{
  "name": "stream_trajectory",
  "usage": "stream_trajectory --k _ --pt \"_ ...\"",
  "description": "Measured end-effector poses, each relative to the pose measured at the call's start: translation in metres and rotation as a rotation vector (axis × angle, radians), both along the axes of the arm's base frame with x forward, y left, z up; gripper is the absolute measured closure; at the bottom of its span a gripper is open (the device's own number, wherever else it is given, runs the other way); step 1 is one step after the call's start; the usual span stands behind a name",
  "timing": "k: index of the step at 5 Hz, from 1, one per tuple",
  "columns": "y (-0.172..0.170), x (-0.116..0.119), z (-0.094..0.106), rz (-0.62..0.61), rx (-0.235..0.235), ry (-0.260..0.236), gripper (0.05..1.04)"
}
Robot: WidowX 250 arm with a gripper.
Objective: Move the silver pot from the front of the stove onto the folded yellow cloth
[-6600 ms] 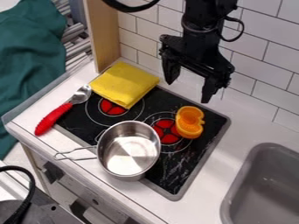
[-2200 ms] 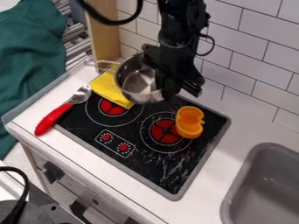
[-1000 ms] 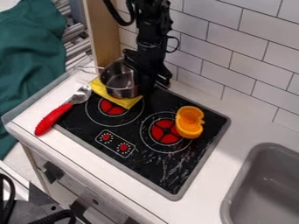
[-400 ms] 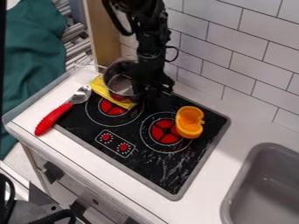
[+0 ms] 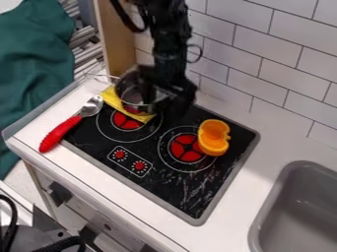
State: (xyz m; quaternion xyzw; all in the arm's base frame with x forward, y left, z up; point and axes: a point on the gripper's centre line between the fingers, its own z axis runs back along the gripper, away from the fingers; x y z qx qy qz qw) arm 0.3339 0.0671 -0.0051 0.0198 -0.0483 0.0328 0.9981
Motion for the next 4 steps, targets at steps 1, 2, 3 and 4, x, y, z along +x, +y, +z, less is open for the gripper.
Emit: stream_trajectory --k 1,2,3,4 --pt "-0.012 -0.004 0.026 -0.007 0.007 -0.083 0.074" --pt "-0.02 -0.01 0.06 0.002 0.011 -0.147 0.077" --pt "-0.038 -0.022 0.076 -0.011 0.002 -0.158 0.077" --pt "-0.055 -0.041 0.063 -0.004 -0.017 -0.105 0.077"
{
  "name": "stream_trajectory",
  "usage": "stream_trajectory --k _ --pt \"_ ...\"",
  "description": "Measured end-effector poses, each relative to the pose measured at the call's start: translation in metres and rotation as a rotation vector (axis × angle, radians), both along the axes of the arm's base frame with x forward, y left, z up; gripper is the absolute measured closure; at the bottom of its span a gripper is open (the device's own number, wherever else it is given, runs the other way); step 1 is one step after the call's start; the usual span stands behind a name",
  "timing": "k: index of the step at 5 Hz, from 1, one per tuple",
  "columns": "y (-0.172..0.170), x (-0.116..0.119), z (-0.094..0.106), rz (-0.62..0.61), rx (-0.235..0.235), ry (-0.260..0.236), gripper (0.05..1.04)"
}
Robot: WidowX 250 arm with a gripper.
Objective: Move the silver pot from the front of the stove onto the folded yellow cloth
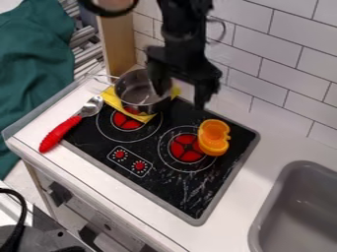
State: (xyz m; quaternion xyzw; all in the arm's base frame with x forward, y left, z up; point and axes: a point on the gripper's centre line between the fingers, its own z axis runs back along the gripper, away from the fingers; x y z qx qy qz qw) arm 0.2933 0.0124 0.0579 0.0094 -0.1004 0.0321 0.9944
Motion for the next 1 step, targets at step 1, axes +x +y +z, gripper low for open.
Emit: stream_trajectory --k 1 --pt "-0.0077 -0.012 -0.0097 0.006 -0.032 0.036 0.077"
